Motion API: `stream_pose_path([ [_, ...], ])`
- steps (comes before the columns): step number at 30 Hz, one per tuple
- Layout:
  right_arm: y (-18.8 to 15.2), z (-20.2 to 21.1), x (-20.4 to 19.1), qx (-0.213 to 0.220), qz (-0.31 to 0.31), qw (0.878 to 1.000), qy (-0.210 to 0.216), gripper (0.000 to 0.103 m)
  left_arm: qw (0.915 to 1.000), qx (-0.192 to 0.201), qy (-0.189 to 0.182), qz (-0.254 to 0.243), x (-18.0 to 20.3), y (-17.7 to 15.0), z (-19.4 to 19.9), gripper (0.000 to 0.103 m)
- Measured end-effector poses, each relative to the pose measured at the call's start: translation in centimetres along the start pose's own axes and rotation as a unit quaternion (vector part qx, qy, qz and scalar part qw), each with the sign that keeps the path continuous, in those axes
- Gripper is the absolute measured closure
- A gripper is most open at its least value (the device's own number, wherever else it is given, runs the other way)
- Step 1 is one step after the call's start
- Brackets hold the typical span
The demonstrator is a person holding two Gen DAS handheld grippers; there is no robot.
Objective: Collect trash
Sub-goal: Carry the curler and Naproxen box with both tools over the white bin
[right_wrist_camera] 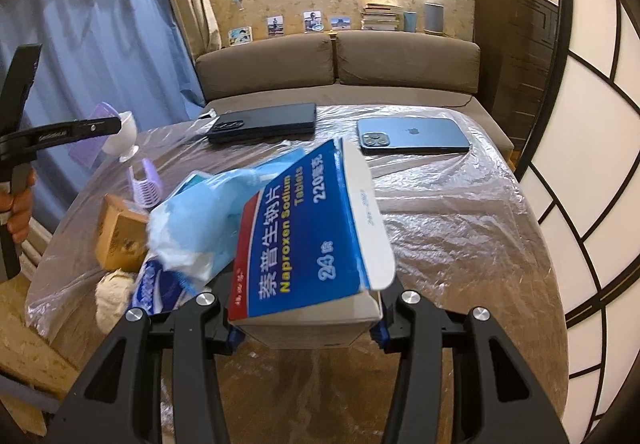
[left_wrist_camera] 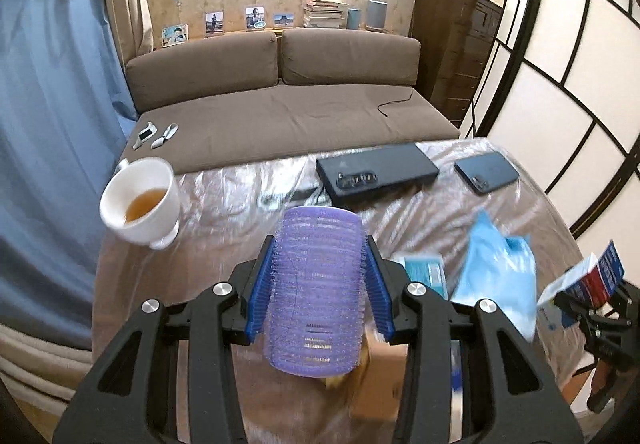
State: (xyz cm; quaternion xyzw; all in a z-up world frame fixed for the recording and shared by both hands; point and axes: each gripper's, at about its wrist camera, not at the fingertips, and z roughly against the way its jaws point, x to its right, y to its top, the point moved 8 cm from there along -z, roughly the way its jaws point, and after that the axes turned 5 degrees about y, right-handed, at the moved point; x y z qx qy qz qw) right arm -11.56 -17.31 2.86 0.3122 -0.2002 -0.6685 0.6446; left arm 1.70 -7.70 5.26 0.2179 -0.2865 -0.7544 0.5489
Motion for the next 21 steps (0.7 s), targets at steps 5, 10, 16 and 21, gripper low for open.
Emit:
stream_pose_path([
  [5, -1.3, 1.4, -1.4, -0.004, 0.011, 1.000, 0.007, 0.057, 1.0000, -0.003, 0.003, 0.008, -0.2, -3.1, 2.1, 0.059],
  [10, -2.5, 2.9, -2.4, -0.005, 0.009, 1.000, 0.017, 0.057, 0.9999, -0.002, 0.012, 0.008, 0.1, -5.9, 4.1, 0.059],
  [16, -4.1, 4.4, -3.3, -0.009, 0.007, 1.000, 0.021, 0.057, 0.9998, 0.001, 0.020, -0.001, 0.8, -9.1, 6.5, 0.059],
  [21, -5.4, 5.2, -3.9, -0.019, 0.004, 1.000, 0.020, 0.057, 0.9999, -0.004, 0.014, -0.005, 1.2, -11.2, 8.0, 0.059],
])
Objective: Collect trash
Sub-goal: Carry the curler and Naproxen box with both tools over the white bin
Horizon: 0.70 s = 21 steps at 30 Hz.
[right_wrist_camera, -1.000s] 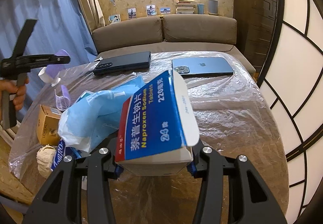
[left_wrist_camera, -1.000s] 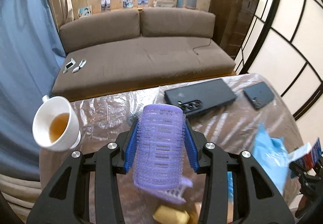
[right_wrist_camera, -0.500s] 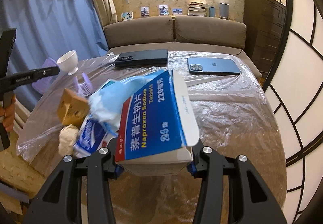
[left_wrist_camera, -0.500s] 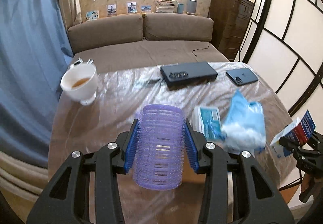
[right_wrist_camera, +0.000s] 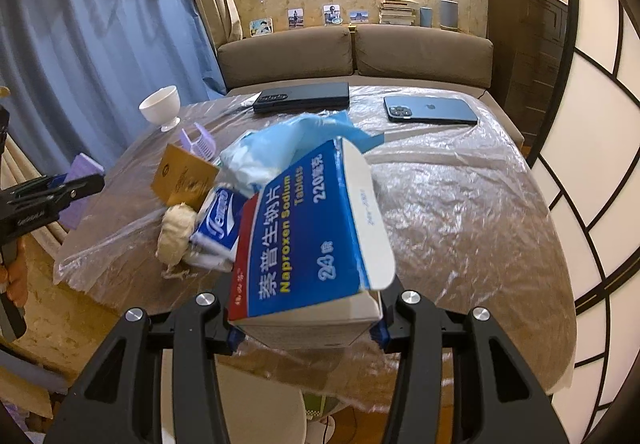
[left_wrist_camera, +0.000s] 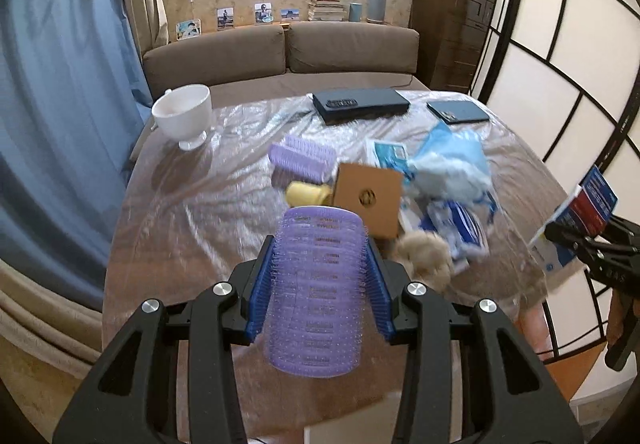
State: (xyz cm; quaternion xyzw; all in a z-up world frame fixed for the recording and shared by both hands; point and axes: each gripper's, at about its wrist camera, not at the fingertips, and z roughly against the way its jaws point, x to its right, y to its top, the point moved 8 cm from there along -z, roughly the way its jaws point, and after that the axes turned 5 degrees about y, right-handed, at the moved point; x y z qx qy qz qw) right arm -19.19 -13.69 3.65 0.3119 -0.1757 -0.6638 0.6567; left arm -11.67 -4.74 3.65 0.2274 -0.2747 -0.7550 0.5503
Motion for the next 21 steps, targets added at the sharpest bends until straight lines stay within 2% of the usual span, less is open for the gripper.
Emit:
stream_pose_path([
  [6, -1.5, 0.9, -1.0, -0.011, 0.003, 1.000, -0.008, 0.057, 0.9999, -0.003, -0.006, -0.014, 1.4, -2.7, 1.6, 0.059],
  [21, -5.4, 1.4, -3.2, -0.048, 0.033, 0.998, -0.030, 0.057, 0.9980, -0.044, -0.038, -0.023, 4.7, -8.6, 2.6, 0.059],
])
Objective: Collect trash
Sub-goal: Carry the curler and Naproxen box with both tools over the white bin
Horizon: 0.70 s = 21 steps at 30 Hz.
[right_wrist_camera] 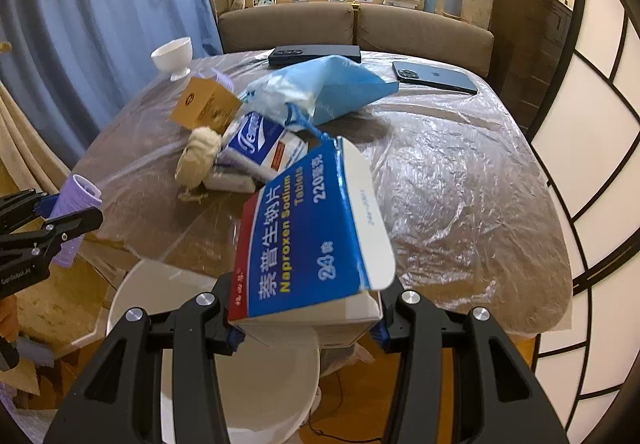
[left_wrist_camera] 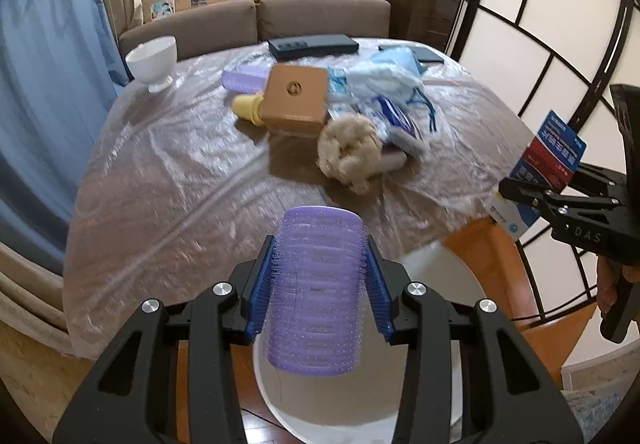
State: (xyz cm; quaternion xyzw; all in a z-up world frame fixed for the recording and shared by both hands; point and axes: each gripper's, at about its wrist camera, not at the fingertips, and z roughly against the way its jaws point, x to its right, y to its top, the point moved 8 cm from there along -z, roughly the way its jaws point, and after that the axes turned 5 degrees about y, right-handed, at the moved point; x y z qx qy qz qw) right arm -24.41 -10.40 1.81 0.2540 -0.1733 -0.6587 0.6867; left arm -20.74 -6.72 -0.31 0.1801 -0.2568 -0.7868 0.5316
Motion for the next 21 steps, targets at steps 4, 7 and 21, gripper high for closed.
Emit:
stream_pose_path([
  [4, -0.8, 0.0, -0.7, -0.007, 0.010, 1.000, -0.002, 0.057, 0.9999, -0.011, -0.007, -0.004, 0.9, -1.4, -0.1, 0.059],
  [7, -1.4, -0.1, -1.3, -0.014, 0.017, 1.000, 0.003, 0.057, 0.9997, -0.019, -0.011, -0.008, 1.3, -2.2, -0.3, 0.059],
  [21, -5.2, -2.0, -4.0, -0.054, 0.043, 0.997, 0.038, 0.057, 0.9974, -0.057, -0.021, -0.039, 3.3, -5.6, -2.5, 0.059],
])
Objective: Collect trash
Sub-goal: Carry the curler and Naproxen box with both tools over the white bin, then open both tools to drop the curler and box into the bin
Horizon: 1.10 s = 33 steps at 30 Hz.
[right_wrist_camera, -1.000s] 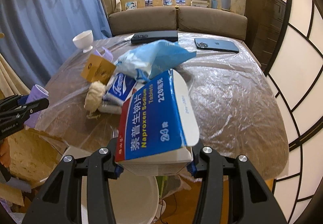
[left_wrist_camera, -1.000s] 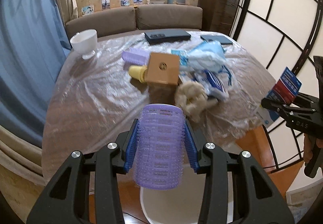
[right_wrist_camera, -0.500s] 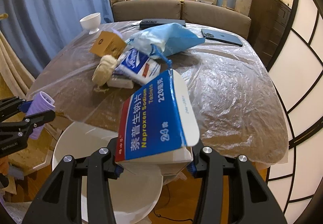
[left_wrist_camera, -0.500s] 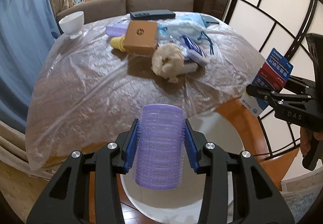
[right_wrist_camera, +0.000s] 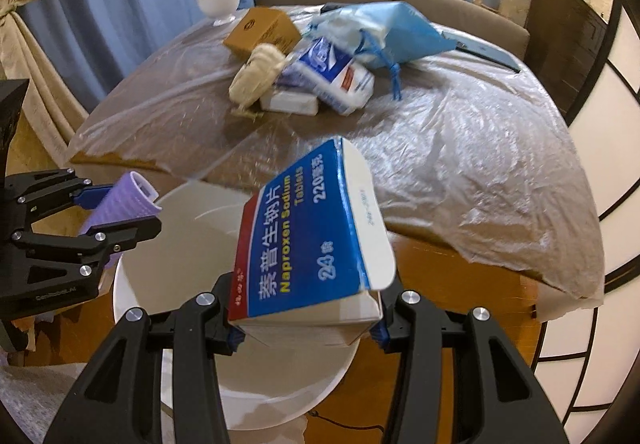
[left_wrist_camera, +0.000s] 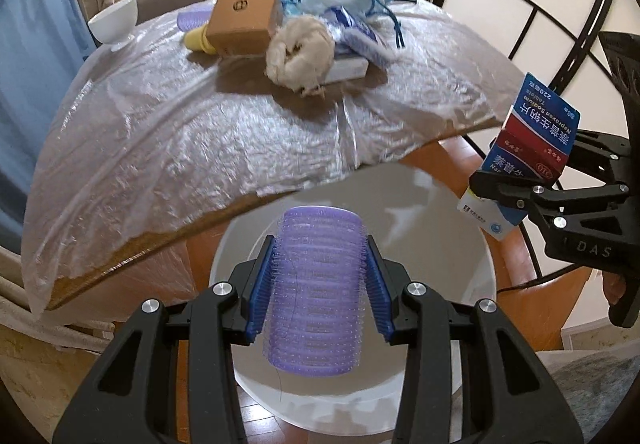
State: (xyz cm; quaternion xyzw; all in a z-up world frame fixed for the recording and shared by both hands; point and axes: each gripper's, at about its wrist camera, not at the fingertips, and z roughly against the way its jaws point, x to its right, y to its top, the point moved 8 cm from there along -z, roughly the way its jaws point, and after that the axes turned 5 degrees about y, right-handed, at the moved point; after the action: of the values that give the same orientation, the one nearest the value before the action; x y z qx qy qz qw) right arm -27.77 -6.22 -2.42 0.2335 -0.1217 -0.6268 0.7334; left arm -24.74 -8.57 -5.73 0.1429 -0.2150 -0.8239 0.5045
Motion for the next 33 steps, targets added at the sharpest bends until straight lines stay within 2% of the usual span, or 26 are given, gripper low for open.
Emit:
stream_pose_path([
  [20, -2.6, -4.6, -0.5, -0.046, 0.005, 0.999, 0.011, 0.057, 0.9984, -0.045, 0.022, -0.027, -0.2, -2.6, -3.6, 0.059],
  [33, -3.7, -7.3, -0.8, -0.066, 0.009, 0.998, 0.010, 0.057, 0.9966, -0.061, 0.036, -0.042, 0.6, -3.0, -5.8, 0.059],
])
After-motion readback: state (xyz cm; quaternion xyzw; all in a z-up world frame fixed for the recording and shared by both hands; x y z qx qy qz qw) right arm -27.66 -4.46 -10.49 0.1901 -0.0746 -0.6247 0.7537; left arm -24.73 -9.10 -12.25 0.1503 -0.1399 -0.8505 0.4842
